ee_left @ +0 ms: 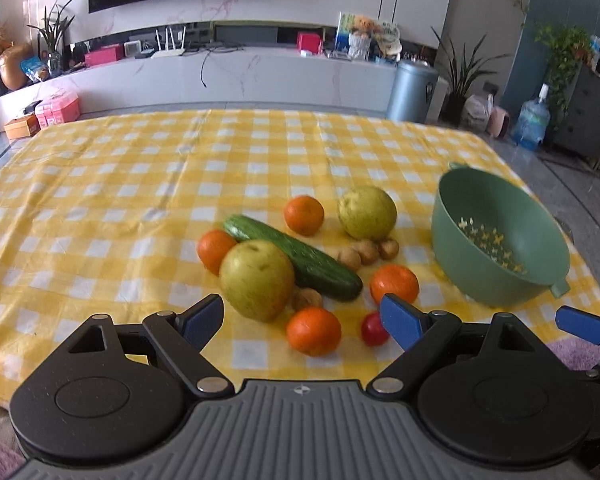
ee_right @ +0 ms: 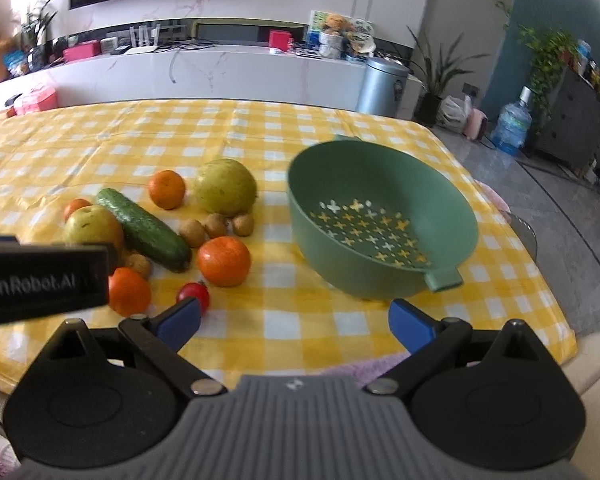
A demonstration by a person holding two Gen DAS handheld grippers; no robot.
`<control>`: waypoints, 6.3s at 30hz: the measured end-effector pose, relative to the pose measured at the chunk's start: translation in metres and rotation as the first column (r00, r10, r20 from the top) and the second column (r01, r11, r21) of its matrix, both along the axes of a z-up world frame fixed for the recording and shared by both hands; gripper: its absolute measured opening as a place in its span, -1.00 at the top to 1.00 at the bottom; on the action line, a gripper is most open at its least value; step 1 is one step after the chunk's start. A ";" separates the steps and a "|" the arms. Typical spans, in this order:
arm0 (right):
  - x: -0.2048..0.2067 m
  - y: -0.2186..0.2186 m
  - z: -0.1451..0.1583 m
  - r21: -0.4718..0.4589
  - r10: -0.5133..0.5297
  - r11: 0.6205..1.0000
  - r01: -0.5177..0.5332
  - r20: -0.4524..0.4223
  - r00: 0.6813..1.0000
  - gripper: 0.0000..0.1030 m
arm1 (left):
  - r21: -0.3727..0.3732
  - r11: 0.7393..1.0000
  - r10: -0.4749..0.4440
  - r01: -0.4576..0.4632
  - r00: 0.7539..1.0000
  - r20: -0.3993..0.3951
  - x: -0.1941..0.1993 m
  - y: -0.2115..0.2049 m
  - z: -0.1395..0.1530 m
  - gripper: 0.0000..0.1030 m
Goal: Organize fruits
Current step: 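Reach the left tool to the large pear and close its fingers while the right tool grasps the other pear, then lift the pears and carry both tools over the green colander, then lower the pears into the colander and open both tools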
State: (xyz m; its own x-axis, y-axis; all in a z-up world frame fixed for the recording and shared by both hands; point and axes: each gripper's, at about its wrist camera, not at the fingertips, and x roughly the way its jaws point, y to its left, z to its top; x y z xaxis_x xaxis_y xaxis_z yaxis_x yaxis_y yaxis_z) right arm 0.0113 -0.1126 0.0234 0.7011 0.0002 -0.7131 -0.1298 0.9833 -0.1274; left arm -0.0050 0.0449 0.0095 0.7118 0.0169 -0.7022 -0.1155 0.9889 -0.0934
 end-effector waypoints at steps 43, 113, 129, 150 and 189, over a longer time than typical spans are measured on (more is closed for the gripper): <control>0.193 0.089 -0.055 -0.014 0.033 0.999 -0.035 -0.133 0.991 -0.48 | -0.234 0.972 -0.031 0.001 0.992 -0.125 0.084 0.073 -0.082 -0.79; 0.090 -0.091 0.034 0.351 -0.136 0.931 0.104 0.068 0.988 -0.30 | -0.255 0.960 -0.073 0.115 0.983 0.169 0.042 0.022 0.036 -0.44; 0.123 -0.136 -0.028 0.375 -0.258 0.880 0.292 -0.139 0.956 -0.31 | -0.302 0.902 -0.286 0.307 0.951 0.115 0.097 -0.062 -0.003 -0.44; 0.121 -0.136 -0.021 0.409 -0.271 0.864 0.292 -0.111 0.956 -0.54 | -0.300 0.910 -0.267 0.285 0.958 0.101 0.094 -0.061 0.001 -0.44; 0.090 -0.207 -0.005 0.582 -0.536 0.698 0.417 0.039 0.843 -0.76 | -0.225 0.917 -0.386 0.328 0.872 -0.302 0.230 -0.172 -0.081 -0.45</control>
